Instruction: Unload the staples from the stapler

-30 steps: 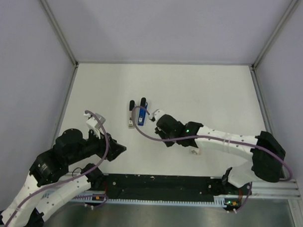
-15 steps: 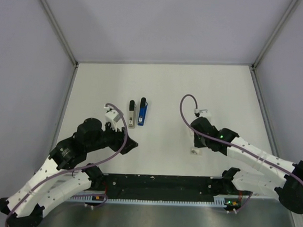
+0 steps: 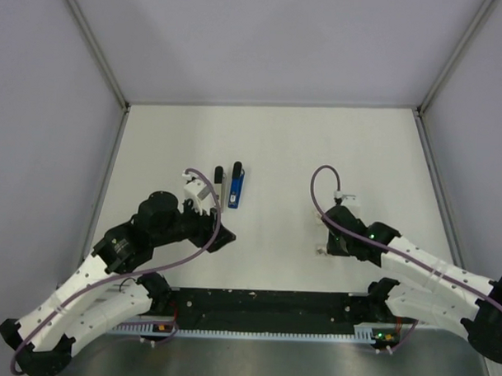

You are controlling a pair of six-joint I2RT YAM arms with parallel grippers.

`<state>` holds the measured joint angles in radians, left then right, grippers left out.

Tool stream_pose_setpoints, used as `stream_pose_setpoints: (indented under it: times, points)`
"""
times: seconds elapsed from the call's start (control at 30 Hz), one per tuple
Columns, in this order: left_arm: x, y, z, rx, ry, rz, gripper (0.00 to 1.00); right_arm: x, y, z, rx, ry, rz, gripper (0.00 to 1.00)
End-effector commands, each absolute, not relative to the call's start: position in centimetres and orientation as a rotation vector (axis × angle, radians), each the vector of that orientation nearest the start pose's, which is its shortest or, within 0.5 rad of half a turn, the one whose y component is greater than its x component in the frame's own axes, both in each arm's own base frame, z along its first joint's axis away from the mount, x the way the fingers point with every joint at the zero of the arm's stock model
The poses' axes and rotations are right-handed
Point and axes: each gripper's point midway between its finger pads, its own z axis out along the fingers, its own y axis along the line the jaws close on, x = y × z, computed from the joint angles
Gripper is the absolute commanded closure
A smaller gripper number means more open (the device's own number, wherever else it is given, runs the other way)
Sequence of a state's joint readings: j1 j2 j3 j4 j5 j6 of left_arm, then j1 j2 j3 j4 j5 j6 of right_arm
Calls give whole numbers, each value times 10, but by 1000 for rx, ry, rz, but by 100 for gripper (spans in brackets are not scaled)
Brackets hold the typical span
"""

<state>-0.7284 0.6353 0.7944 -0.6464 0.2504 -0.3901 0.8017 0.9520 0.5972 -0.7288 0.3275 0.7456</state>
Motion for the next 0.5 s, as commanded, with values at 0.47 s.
stream_pose_setpoints:
  times: [0.47]
  points:
    - [144,-211,225,588,2055,-938,30,168,136,51,126,2590,176,80]
